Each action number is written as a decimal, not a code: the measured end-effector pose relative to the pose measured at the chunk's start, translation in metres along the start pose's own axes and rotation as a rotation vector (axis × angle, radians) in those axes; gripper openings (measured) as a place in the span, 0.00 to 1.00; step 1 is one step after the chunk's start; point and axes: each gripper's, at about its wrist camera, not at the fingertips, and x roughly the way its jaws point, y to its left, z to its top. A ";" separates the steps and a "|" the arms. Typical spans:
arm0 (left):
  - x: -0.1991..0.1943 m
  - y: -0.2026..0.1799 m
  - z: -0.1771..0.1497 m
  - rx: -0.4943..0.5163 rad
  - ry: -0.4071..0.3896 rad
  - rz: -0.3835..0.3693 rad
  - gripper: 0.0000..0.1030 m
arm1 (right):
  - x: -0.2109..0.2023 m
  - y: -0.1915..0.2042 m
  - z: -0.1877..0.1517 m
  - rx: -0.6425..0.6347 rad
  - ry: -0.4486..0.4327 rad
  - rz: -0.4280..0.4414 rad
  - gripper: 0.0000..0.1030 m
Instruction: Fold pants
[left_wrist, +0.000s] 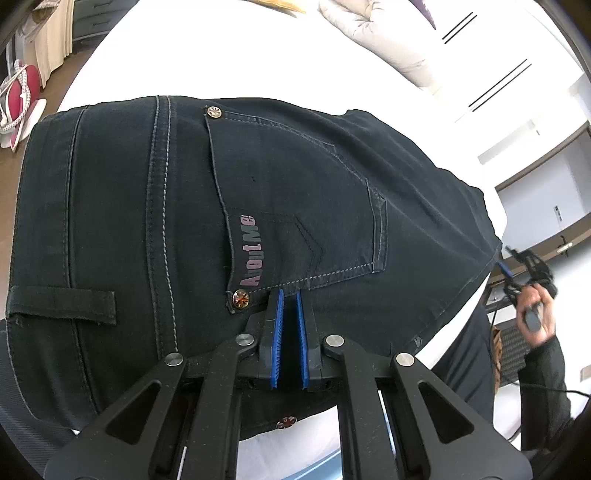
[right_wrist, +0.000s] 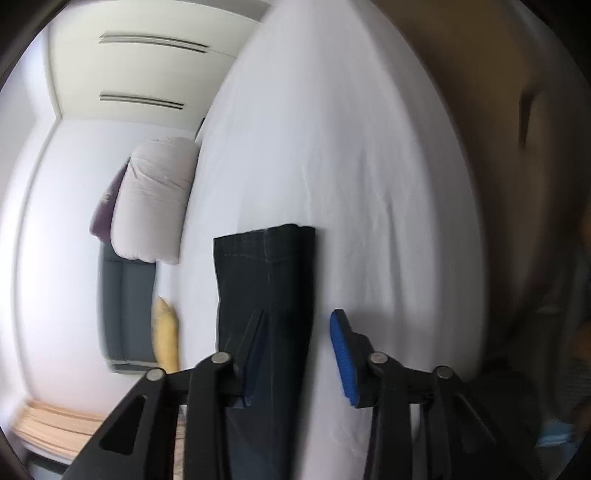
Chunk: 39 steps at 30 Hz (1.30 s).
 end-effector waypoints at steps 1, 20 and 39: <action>0.000 0.001 -0.001 -0.003 -0.002 -0.003 0.07 | 0.003 0.023 -0.016 -0.093 0.084 0.056 0.32; -0.037 0.008 -0.020 -0.014 -0.033 -0.031 0.07 | 0.081 0.097 -0.246 -0.450 0.954 0.173 0.05; 0.049 -0.026 0.055 0.002 0.025 -0.087 0.07 | 0.222 0.115 -0.071 -0.192 0.552 0.128 0.00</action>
